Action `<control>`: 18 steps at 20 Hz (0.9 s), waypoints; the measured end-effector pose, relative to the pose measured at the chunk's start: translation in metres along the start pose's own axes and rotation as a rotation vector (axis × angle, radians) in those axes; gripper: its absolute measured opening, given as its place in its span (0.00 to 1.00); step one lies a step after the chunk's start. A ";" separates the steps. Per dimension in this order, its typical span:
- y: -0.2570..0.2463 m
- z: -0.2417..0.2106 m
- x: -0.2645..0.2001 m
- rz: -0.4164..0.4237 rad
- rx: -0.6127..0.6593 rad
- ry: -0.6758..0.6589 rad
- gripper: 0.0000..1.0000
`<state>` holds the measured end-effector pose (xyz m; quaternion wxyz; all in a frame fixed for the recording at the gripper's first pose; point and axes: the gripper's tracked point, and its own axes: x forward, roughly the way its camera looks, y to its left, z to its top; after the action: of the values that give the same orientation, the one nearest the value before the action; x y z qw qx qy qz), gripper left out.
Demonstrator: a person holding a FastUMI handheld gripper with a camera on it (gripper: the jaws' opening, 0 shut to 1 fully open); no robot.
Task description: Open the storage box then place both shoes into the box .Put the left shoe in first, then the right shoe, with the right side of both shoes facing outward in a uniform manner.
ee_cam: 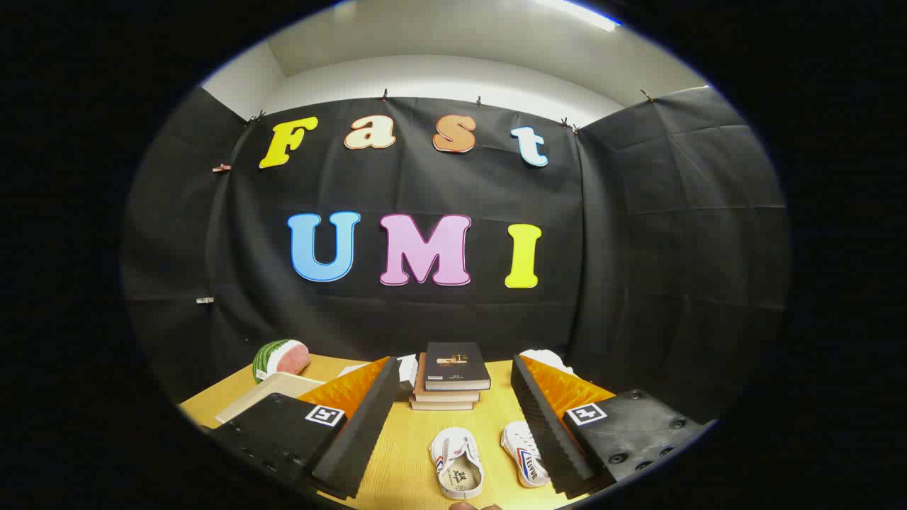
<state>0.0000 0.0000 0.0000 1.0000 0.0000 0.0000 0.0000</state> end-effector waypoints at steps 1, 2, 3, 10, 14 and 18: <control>0.000 -0.001 -0.001 -0.001 0.001 0.002 0.97; 0.001 -0.001 -0.001 -0.002 0.000 0.005 0.97; 0.001 -0.001 -0.001 -0.003 -0.002 0.009 0.97; 0.004 -0.002 -0.001 -0.005 -0.009 0.022 0.97; 0.007 -0.002 0.000 -0.004 -0.008 0.024 0.97; 0.004 -0.004 -0.002 -0.015 -0.005 0.031 0.97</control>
<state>-0.0022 0.0041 -0.0045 0.9998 -0.0026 0.0155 -0.0077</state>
